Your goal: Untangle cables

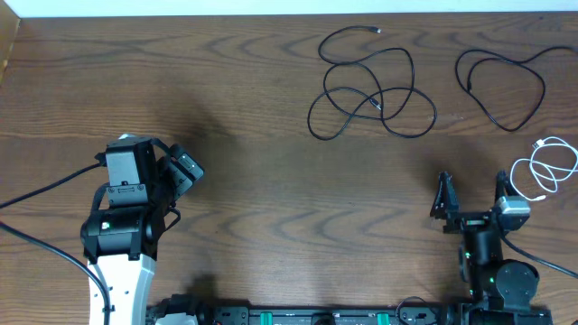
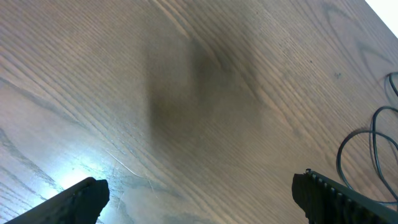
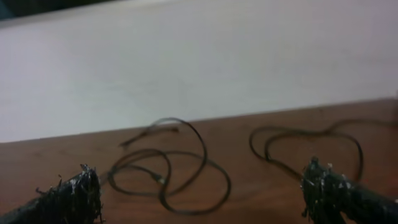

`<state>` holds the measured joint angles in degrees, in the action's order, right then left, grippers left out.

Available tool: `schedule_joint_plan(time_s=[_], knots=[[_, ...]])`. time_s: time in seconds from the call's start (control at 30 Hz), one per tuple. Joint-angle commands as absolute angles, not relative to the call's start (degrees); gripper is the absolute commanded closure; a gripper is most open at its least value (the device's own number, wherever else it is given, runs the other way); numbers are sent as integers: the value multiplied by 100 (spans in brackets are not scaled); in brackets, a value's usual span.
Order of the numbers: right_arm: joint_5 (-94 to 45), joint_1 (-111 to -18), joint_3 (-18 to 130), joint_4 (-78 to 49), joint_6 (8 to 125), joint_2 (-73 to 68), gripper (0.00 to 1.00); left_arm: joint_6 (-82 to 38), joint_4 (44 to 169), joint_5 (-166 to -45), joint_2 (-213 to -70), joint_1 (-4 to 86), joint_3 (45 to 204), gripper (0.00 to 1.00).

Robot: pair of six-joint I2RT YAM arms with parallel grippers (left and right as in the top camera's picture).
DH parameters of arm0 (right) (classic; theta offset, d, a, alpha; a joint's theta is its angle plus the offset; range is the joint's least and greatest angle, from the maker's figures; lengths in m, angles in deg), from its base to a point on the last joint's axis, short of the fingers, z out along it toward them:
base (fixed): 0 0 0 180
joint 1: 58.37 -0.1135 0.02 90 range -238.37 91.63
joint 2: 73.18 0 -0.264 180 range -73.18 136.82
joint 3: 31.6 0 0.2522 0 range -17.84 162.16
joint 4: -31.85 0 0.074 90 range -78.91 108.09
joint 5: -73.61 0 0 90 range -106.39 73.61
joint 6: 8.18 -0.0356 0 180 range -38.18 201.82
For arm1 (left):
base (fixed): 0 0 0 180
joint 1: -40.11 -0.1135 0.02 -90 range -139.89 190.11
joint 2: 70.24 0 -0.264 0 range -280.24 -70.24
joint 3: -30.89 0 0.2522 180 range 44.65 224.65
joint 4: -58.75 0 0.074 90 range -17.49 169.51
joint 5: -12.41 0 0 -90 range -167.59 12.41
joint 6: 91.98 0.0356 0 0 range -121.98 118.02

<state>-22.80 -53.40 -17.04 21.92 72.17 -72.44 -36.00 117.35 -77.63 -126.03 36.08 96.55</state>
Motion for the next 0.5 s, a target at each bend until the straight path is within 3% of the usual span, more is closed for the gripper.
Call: schedule_joint_plan(time_s=[0.0, 0.2, 0.47], knots=[[-1867, -5316, -1752, 2105, 7117, -7290, 1, -3501, 11749, -7691, -12610, 3583, 9738, 0], [-1629, -5316, -1752, 1333, 7132, -7290, 1, -3501, 11749, -7691, -12610, 3583, 9738, 0], [-1633, -5316, -1752, 1379, 7136, -7288, 1, -3501, 11749, -7691, -12610, 3583, 9738, 0]])
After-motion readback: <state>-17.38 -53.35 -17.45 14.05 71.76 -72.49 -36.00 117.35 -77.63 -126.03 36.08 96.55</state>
